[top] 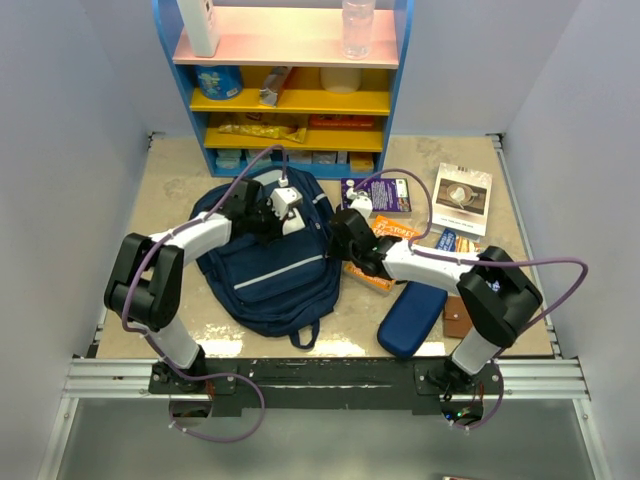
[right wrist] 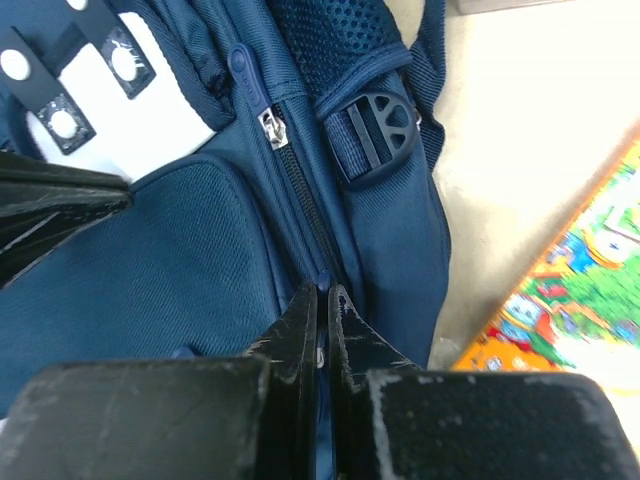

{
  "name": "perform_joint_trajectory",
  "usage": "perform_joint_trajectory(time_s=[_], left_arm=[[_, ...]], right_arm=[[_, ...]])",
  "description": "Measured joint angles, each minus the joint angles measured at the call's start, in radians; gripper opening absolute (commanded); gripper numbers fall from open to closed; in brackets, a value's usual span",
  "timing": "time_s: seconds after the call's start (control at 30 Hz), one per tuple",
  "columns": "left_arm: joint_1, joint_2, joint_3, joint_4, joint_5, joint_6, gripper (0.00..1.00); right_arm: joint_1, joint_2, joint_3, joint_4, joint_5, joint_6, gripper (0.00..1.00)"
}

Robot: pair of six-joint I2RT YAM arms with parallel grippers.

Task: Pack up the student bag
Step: Unzip the student bag at the center of the board.

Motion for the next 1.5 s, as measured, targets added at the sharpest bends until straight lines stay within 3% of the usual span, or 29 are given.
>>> perform_joint_trajectory(time_s=[0.43, 0.47, 0.57, 0.6, 0.63, 0.7, 0.8, 1.07, 1.33, 1.43, 1.5], left_arm=[[-0.014, 0.000, -0.008, 0.022, -0.031, -0.068, 0.01], [-0.014, 0.000, -0.002, 0.014, -0.030, -0.072, 0.05], [-0.010, -0.002, 0.026, -0.027, -0.008, -0.073, 0.29], [-0.007, -0.004, 0.040, -0.050, -0.008, -0.074, 0.43], [-0.003, -0.005, 0.050, -0.064, -0.005, -0.068, 0.49], [0.002, -0.006, 0.084, -0.101, 0.005, -0.060, 0.56], [-0.017, 0.002, 0.142, -0.129, 0.020, -0.047, 0.59], [-0.167, 0.174, 0.287, -0.164, 0.087, 0.049, 0.63], [-0.178, 0.291, 0.414, -0.210, 0.153, 0.105, 0.62], [-0.178, 0.299, 0.417, -0.196, 0.163, 0.105, 0.50], [-0.177, 0.309, 0.419, -0.185, 0.159, 0.106, 0.31]], right_arm=[[0.025, -0.109, -0.092, -0.039, 0.045, 0.045, 0.00], [0.027, -0.113, -0.097, -0.042, 0.045, 0.051, 0.00], [0.027, -0.114, -0.100, -0.042, 0.045, 0.058, 0.00], [0.027, -0.114, -0.100, -0.042, 0.045, 0.058, 0.00], [0.027, -0.114, -0.100, -0.045, 0.045, 0.058, 0.00], [0.026, -0.114, -0.100, -0.056, 0.045, 0.057, 0.00], [0.027, -0.114, -0.100, -0.071, 0.045, 0.057, 0.00], [0.027, -0.124, -0.125, -0.071, 0.053, 0.064, 0.00], [0.021, -0.132, -0.127, -0.089, 0.076, 0.063, 0.00], [0.020, -0.131, -0.127, -0.089, 0.076, 0.063, 0.00], [0.020, -0.131, -0.127, -0.090, 0.076, 0.063, 0.00]])
